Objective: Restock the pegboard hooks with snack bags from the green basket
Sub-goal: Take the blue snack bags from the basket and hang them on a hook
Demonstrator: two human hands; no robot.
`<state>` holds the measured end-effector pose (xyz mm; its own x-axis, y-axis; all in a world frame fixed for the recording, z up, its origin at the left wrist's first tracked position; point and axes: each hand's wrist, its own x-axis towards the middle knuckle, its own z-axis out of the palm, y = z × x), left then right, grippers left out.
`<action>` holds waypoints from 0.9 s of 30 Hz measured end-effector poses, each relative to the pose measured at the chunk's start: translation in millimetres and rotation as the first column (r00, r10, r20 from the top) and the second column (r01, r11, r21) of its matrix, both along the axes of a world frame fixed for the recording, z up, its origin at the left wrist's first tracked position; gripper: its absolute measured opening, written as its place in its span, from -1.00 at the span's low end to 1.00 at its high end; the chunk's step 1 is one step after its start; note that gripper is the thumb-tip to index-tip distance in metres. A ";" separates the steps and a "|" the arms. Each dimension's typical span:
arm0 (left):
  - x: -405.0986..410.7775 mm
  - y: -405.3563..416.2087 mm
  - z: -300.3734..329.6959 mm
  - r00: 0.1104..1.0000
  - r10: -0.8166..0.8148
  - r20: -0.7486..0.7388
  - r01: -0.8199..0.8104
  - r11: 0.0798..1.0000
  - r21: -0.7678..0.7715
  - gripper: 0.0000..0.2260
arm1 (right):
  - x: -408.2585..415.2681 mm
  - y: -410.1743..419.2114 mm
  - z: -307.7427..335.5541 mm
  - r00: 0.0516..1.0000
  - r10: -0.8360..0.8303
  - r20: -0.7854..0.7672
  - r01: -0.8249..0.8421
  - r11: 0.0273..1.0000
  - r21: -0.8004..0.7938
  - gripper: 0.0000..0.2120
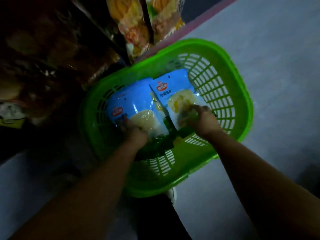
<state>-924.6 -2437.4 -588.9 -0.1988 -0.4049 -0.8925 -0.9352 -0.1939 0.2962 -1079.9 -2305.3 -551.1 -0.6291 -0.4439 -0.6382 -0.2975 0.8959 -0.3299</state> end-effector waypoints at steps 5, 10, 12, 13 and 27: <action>-6.3 19.5 -36.1 0.998 -0.058 0.016 0.060 0.975 -0.216 -0.20 | -15.7 -10.0 -50.9 0.997 0.065 -0.031 -0.061 0.992 0.113 -0.37; 1.8 25.2 -40.8 0.976 -0.195 -0.096 0.133 0.885 -0.446 -0.50 | 8.1 -6.7 -60.4 0.951 -0.292 -0.100 0.292 0.956 -0.014 -0.55; 0.4 18.4 -39.1 0.993 -0.040 -0.114 -0.018 0.885 -0.466 -0.40 | 2.9 -10.5 -61.0 0.928 -0.370 -0.036 0.369 0.929 -0.024 -0.49; -0.4 14.2 -39.4 0.990 0.069 -0.121 -0.116 0.892 -0.438 -0.29 | -2.3 -12.6 -61.7 0.907 -0.421 -0.001 0.421 0.907 -0.028 -0.39; 5.6 -1.3 18.5 0.651 0.728 -0.212 -0.703 0.685 0.194 -0.70 | 20.3 -16.5 -14.1 0.535 -0.673 0.512 0.841 0.481 -0.247 -0.58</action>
<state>-919.0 -2438.7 -570.5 -0.1009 -0.4424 -0.8911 -0.3880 -0.8073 0.4447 -1059.6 -2321.8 -565.2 -0.6591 -0.1493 -0.7371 0.6209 0.4451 -0.6453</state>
